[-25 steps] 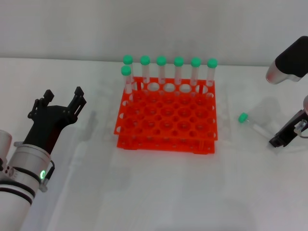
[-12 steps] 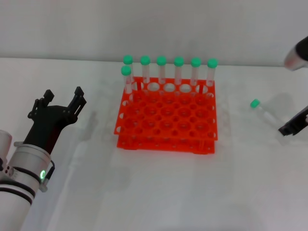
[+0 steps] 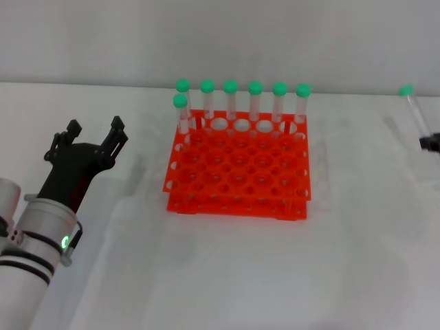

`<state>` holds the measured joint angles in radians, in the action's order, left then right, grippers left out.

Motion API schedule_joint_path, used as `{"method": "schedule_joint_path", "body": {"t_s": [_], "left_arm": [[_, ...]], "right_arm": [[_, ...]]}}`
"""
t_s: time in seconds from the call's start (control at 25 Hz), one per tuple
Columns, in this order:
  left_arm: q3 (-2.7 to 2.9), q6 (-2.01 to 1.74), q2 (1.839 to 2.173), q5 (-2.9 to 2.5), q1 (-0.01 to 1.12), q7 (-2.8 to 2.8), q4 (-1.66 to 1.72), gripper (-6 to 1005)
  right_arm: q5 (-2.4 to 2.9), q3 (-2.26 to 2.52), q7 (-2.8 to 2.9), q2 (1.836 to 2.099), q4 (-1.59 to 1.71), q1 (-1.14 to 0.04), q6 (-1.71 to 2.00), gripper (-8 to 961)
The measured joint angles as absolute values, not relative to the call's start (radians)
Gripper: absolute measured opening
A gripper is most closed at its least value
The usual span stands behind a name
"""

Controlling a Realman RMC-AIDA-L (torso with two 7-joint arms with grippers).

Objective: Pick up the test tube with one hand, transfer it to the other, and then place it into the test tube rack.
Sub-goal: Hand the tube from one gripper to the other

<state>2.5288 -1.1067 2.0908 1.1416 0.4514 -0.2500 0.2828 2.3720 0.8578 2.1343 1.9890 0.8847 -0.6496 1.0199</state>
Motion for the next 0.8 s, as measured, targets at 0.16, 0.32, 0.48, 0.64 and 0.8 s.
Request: {"method": "schedule_joint_path", "body": {"t_s": [0.16, 0.32, 0.48, 0.64, 0.8], "left_arm": [[2.535, -1.108, 2.091, 1.138, 0.472, -0.249, 0.286, 864], [2.537, -1.114, 2.091, 1.127, 0.497, -0.253, 0.294, 864], [2.542, -1.127, 2.091, 1.096, 0.517, -0.291, 0.335, 863], [2.544, -1.129, 2.091, 0.972, 0.554, -0.338, 0.364, 863], [2.546, -1.125, 2.09, 0.83, 0.603, -0.399, 0.367, 863]], "right_arm": [[2.074, 0.799, 1.89, 2.001, 0.846, -0.562, 1.016, 189], [1.722, 0.79, 1.611, 2.0, 0.738, -0.489, 1.052, 189], [1.365, 0.79, 1.265, 1.984, 0.551, -0.443, 1.184, 189], [1.205, 0.789, 1.079, 1.969, 0.407, -0.424, 1.313, 189], [1.184, 0.794, 0.929, 1.981, 0.345, -0.416, 1.423, 189]]}}
